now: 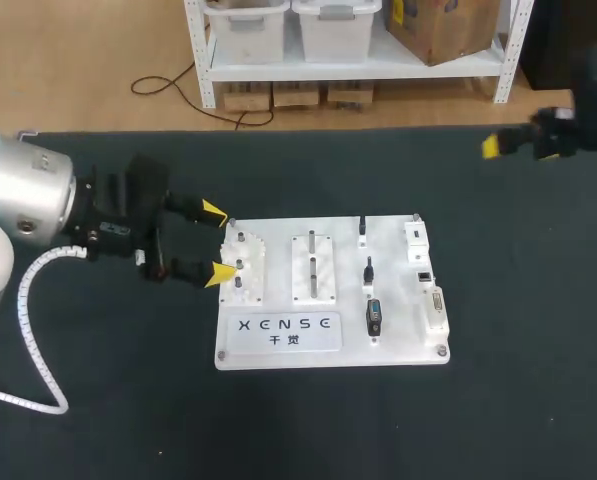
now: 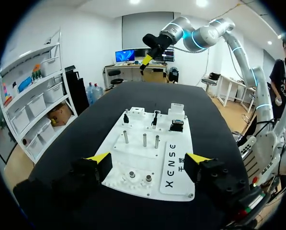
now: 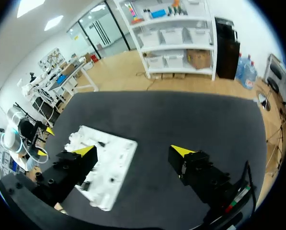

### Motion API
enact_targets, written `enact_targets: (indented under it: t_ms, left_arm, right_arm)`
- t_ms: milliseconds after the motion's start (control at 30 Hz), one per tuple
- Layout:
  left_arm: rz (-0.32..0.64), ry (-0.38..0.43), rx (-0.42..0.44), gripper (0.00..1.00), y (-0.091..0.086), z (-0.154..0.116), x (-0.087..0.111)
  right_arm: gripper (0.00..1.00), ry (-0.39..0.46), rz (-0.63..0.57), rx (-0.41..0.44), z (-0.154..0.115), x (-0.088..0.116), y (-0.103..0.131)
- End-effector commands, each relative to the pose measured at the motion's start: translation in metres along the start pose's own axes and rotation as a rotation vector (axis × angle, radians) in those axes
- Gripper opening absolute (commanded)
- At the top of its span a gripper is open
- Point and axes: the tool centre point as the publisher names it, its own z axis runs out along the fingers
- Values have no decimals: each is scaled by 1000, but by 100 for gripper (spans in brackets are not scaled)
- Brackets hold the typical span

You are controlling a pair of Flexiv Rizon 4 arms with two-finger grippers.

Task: Insert the Ethernet cable into its matching sockets.

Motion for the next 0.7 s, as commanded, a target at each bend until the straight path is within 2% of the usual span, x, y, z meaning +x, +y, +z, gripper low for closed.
enact_targets:
  t_ms: [33,167,367,700]
  left_arm:
    - [2,-3,1,100,0,0,1]
    - [2,-3,1,100,0,0,1]
    - [2,-3,1,100,0,0,1]
    - [2,-3,1,100,0,0,1]
  right_arm:
    - [100,55,36,129,10,5,46]
    - [100,127,58,189,26,20,70]
    - [100,211,47,235,54,44,101]
    - [100,329,40,282,101,81,127]
